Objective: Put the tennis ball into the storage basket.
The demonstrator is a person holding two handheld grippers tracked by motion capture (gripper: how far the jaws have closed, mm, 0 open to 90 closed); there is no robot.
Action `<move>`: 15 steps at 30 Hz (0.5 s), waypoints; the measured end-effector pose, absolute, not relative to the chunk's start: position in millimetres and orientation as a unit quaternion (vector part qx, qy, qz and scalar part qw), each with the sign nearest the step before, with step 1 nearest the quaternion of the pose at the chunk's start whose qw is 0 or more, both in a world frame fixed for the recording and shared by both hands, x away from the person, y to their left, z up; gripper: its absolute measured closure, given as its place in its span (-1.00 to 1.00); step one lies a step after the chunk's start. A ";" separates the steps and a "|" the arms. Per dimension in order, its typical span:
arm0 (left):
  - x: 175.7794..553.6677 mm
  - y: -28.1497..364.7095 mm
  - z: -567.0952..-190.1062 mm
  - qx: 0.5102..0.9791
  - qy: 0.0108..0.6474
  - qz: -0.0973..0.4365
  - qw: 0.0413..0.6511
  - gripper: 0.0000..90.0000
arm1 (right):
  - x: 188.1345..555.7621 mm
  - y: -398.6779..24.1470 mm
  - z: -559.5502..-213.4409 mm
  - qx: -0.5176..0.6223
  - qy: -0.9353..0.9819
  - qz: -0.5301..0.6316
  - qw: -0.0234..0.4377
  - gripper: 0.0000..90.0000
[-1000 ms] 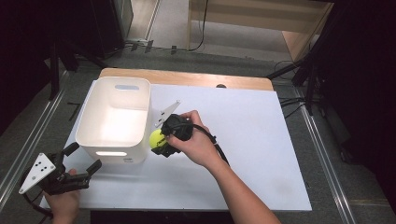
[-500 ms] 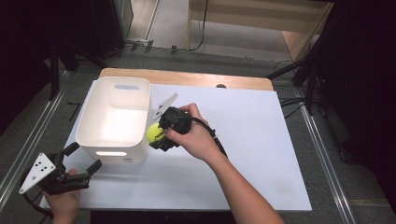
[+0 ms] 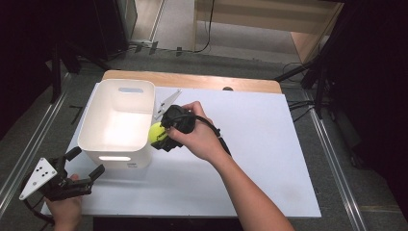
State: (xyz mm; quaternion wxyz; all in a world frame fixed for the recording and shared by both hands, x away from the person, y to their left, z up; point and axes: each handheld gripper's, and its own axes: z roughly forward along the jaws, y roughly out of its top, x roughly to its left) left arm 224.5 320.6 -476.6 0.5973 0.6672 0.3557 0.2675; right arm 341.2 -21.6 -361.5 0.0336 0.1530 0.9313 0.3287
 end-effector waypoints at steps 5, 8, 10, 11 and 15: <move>224.4 320.4 -476.6 0.668 0.356 0.268 0.597 -1.00 | 343.9 -21.7 -357.9 0.147 0.931 0.332 0.035 -0.49; 224.5 320.3 -476.5 0.668 0.356 0.268 0.596 -1.00 | 343.9 -20.6 -354.7 0.148 0.931 0.332 0.039 -0.49; 224.4 320.5 -476.5 0.668 0.356 0.268 0.596 -1.00 | 343.7 -19.3 -352.6 0.148 0.931 0.332 0.037 -0.49; 224.4 320.6 -476.5 0.668 0.356 0.267 0.596 -1.00 | 343.8 -18.5 -351.4 0.147 0.931 0.332 0.039 -0.49; 224.4 320.7 -476.5 0.667 0.356 0.268 0.597 -1.00 | 344.0 -15.4 -348.3 0.143 0.932 0.331 0.043 -0.49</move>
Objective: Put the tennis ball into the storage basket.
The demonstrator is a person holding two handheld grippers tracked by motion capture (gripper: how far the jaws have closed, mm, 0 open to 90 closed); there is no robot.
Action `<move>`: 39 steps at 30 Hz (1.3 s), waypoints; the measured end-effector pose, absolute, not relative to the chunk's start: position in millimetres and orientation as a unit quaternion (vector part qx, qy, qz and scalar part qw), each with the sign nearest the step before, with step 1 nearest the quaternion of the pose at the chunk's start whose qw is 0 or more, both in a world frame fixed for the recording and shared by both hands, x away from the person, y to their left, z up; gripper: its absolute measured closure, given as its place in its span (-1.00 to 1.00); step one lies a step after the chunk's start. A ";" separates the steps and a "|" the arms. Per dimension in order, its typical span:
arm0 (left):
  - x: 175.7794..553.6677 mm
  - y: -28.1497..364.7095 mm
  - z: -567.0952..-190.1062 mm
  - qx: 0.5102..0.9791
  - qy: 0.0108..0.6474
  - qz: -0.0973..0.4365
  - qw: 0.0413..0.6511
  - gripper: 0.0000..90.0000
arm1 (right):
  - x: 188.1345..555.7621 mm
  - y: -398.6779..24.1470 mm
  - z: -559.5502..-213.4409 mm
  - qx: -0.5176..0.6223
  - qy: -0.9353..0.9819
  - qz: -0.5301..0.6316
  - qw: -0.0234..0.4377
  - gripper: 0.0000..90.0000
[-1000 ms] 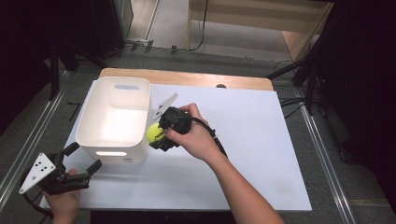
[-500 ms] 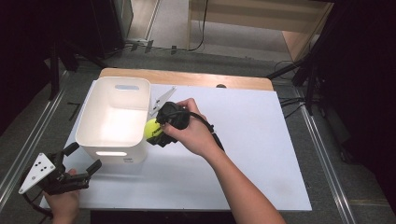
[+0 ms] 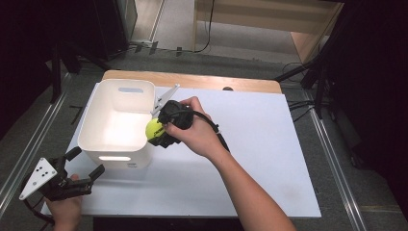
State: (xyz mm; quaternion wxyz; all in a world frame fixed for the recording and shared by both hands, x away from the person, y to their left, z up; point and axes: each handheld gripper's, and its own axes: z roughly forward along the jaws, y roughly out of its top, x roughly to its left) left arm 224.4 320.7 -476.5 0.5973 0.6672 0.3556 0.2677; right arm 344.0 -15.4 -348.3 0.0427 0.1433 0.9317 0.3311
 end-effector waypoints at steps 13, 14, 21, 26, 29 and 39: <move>224.6 321.0 -476.6 0.666 0.356 0.268 0.598 -1.00 | 347.4 -7.3 -342.5 0.142 0.931 0.334 0.039 -0.49; 224.6 320.9 -476.6 0.666 0.356 0.267 0.598 -1.00 | 348.1 -6.7 -342.5 0.139 0.931 0.336 0.040 -0.49; 224.6 320.9 -476.6 0.666 0.356 0.267 0.599 -1.00 | 349.0 -1.8 -339.8 0.136 0.932 0.334 0.040 -0.49; 224.6 320.8 -476.6 0.665 0.356 0.267 0.599 -1.00 | 349.4 3.8 -338.9 0.133 0.930 0.340 0.037 -0.49; 224.5 320.9 -476.6 0.665 0.356 0.267 0.599 -1.00 | 350.1 7.1 -338.9 0.127 0.931 0.341 0.040 -0.49; 224.4 320.9 -476.5 0.665 0.356 0.267 0.600 -1.00 | 350.6 17.1 -337.7 0.124 0.931 0.341 0.038 -0.49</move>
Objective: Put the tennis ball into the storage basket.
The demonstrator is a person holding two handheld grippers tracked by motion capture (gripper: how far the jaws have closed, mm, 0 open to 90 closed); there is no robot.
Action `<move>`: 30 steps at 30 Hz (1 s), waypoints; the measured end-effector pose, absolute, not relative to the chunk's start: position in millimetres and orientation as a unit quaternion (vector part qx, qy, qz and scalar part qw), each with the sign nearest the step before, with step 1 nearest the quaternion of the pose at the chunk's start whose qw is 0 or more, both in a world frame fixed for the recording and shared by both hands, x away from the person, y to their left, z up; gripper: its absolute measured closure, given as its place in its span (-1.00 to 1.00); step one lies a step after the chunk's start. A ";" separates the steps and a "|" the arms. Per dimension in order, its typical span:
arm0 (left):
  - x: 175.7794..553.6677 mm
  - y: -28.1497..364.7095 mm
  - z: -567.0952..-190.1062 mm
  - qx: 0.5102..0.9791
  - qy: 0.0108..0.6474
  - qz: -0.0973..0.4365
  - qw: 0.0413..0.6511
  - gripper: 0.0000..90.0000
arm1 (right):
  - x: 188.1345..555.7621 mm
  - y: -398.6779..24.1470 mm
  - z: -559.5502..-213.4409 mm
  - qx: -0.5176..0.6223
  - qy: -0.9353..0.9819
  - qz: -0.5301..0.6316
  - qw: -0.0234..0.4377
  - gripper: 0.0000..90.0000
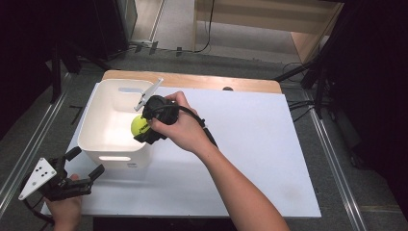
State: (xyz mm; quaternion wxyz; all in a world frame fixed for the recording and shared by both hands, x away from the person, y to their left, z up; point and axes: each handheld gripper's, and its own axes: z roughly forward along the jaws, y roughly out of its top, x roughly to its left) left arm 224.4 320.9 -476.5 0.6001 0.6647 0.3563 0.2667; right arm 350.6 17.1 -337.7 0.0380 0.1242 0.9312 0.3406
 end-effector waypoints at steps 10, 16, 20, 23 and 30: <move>224.4 320.8 -476.5 0.665 0.357 0.266 0.600 -1.00 | 352.6 26.9 -341.6 0.116 0.933 0.339 0.036 -0.49; 224.2 320.9 -476.5 0.664 0.357 0.265 0.600 -1.00 | 352.9 33.5 -343.8 0.115 0.935 0.334 0.035 -0.49; 224.2 320.9 -476.5 0.664 0.357 0.265 0.601 -1.00 | 353.4 37.2 -345.0 0.117 0.934 0.335 0.034 -0.49; 224.2 320.9 -476.5 0.664 0.357 0.265 0.601 -1.00 | 354.4 39.7 -346.1 0.115 0.935 0.333 0.035 -0.49; 224.2 321.0 -476.4 0.664 0.357 0.265 0.601 -1.00 | 356.1 44.9 -348.4 0.109 0.939 0.325 0.034 -0.49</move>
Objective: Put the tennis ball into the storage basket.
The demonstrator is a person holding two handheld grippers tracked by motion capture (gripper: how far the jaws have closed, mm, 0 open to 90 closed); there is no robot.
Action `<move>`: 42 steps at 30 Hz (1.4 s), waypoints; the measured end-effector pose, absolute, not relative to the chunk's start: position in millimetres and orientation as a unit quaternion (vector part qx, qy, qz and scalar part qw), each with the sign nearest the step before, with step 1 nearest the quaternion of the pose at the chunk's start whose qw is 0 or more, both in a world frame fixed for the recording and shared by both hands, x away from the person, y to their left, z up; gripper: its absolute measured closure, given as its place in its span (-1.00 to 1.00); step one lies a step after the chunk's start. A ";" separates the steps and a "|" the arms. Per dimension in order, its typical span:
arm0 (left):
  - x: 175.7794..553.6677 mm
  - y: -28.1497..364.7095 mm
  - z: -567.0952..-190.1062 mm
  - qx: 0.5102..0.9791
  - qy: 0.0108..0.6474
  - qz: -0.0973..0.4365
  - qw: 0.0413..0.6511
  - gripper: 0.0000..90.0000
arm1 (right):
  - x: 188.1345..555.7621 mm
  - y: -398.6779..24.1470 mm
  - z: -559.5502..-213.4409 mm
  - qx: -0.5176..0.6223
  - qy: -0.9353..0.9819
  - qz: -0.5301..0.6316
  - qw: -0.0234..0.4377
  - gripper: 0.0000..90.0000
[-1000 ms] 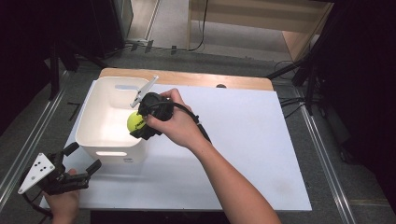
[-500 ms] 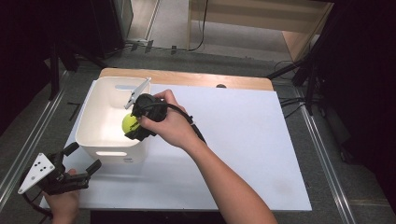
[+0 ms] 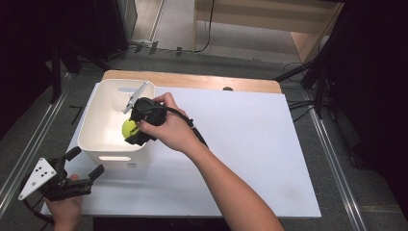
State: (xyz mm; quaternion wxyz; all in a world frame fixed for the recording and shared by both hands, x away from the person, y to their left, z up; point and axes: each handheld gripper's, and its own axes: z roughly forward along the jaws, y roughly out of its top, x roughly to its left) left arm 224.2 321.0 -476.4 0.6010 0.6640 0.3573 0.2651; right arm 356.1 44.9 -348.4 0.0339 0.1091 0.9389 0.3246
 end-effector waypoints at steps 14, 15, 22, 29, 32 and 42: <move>224.4 321.1 -476.4 0.664 0.358 0.264 0.601 -1.00 | 358.5 55.1 -361.2 0.105 0.947 0.303 0.034 -0.50; 224.4 321.2 -476.4 0.664 0.358 0.264 0.601 -1.00 | 358.9 55.3 -361.7 0.104 0.947 0.301 0.036 -0.50; 224.4 321.3 -476.4 0.664 0.358 0.264 0.601 -1.00 | 357.6 57.0 -364.9 0.104 0.952 0.285 0.036 -0.51; 224.5 321.2 -476.4 0.665 0.357 0.264 0.601 -1.00 | 357.6 56.1 -365.0 0.099 0.953 0.283 0.036 -0.52; 224.6 321.2 -476.4 0.665 0.357 0.264 0.601 -1.00 | 357.4 56.4 -365.7 0.098 0.954 0.281 0.038 -0.53; 224.5 321.2 -476.4 0.664 0.358 0.264 0.601 -1.00 | 354.3 47.8 -355.9 0.107 0.944 0.307 0.046 -0.79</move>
